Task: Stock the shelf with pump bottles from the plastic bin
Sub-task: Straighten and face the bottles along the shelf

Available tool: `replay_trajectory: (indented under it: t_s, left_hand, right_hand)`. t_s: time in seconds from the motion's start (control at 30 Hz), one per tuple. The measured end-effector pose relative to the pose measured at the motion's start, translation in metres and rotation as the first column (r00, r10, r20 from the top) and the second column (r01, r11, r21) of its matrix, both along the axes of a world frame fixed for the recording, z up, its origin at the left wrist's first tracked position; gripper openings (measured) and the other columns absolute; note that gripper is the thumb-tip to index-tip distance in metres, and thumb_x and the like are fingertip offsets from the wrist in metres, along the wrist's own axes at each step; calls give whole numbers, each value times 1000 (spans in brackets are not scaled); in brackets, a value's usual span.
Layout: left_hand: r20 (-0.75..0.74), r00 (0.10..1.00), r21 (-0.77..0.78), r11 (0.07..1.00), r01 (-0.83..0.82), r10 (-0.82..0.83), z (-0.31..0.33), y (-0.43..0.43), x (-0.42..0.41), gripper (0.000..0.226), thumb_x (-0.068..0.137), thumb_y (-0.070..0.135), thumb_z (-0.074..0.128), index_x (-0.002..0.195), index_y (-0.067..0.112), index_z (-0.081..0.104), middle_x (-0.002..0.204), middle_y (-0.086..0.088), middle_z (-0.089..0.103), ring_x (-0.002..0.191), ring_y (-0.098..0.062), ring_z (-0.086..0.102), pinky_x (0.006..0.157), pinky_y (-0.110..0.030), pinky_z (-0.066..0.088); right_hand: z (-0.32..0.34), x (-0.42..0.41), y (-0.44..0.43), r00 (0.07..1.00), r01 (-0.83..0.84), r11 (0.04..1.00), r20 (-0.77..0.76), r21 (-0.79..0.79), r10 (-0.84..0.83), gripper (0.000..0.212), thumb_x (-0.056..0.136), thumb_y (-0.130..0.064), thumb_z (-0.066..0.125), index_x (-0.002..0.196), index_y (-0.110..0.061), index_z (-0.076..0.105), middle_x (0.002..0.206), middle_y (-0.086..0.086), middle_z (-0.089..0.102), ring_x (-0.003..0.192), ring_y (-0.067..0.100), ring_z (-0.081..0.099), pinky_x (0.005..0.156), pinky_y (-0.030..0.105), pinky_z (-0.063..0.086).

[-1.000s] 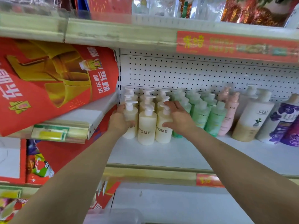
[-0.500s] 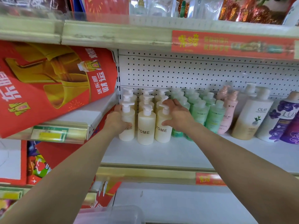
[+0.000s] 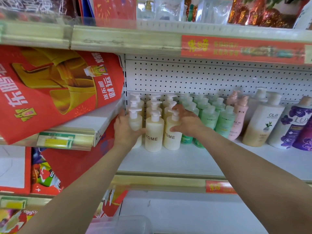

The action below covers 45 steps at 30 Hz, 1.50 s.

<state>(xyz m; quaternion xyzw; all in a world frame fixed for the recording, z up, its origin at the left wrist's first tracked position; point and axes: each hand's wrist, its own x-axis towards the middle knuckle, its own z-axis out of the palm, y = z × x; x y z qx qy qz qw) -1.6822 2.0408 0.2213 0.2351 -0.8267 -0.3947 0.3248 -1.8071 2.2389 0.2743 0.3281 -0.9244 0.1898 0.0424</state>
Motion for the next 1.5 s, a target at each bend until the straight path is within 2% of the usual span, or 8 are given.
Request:
replay_trajectory:
  t_s: [0.17, 0.3, 0.47, 0.73, 1.1, 1.27, 1.4, 1.5]
  left_hand:
    - [-166, 981, -333, 930, -155, 104, 9, 19, 3, 104, 67, 46, 85, 150, 16, 30, 140, -6, 43, 129, -27, 34, 110, -40, 33]
    - [-53, 997, -480, 877, 30, -63, 16, 36, -7, 104, 67, 41, 87, 151, 24, 29, 143, -1, 47, 133, -24, 34, 109, -32, 26]
    - [129, 992, -676, 732, 82, 8, 14, 40, -18, 97, 71, 54, 78, 151, 38, 25, 140, 4, 54, 145, -25, 19, 103, -34, 13]
    - [126, 992, -681, 730, 64, 30, 10, 36, -33, 86, 71, 50, 80, 145, 36, 38, 102, -2, 71, 142, -25, 27, 108, -34, 15]
    - [155, 987, -674, 735, 75, 42, 13, 40, -35, 85, 70, 54, 78, 143, 35, 39, 108, -3, 69, 139, -24, 27, 110, -34, 17]
    - [38, 999, -650, 760, 7, 23, 32, 31, -23, 97, 64, 59, 80, 147, 38, 36, 124, -7, 66, 141, -25, 28, 108, -37, 22]
    - [-114, 991, -458, 881, -116, 71, 34, 6, -12, 109, 62, 57, 82, 152, 22, 31, 140, -14, 52, 136, -32, 36, 109, -42, 32]
    - [-111, 991, -260, 960, -104, 77, 20, -5, -12, 114, 60, 49, 87, 151, 14, 29, 148, -11, 43, 138, -32, 33, 114, -43, 28]
  right_hand:
    - [0, -1, 2, 1000, -1, 1000, -4, -13, 1, 79, 75, -34, 82, 136, -27, 33, 125, -2, 59, 94, 16, 49, 74, 28, 37]
    - [-3, -2, 5, 1000, -14, 999, 17, -45, 14, 79, 76, -32, 82, 137, -28, 32, 126, -1, 58, 95, 17, 48, 74, 28, 37]
    - [-6, -4, 6, 998, -36, 997, 46, -74, 39, 81, 76, -30, 82, 139, -29, 31, 126, 2, 57, 97, 17, 47, 76, 28, 38]
    - [-7, -3, 8, 996, -69, 993, 46, -99, 73, 80, 77, -29, 82, 138, -30, 31, 126, 3, 56, 101, 16, 48, 81, 30, 44]
    - [-7, 1, 6, 995, -67, 992, 61, -107, 74, 82, 81, -24, 79, 143, -28, 26, 126, 8, 52, 112, 24, 52, 89, 34, 48]
    - [-4, 1, 6, 996, -64, 993, 49, -101, 70, 83, 81, -27, 78, 148, -30, 30, 142, 1, 42, 124, 20, 47, 94, 29, 44]
    - [9, 5, -2, 999, -36, 969, -37, -243, 28, 83, 77, -39, 80, 147, -31, 37, 147, -2, 40, 130, 19, 46, 102, 34, 45]
    - [17, 11, -13, 996, -71, 977, -72, -202, 58, 79, 77, -47, 78, 145, -35, 39, 145, -4, 44, 134, 18, 41, 103, 31, 39]
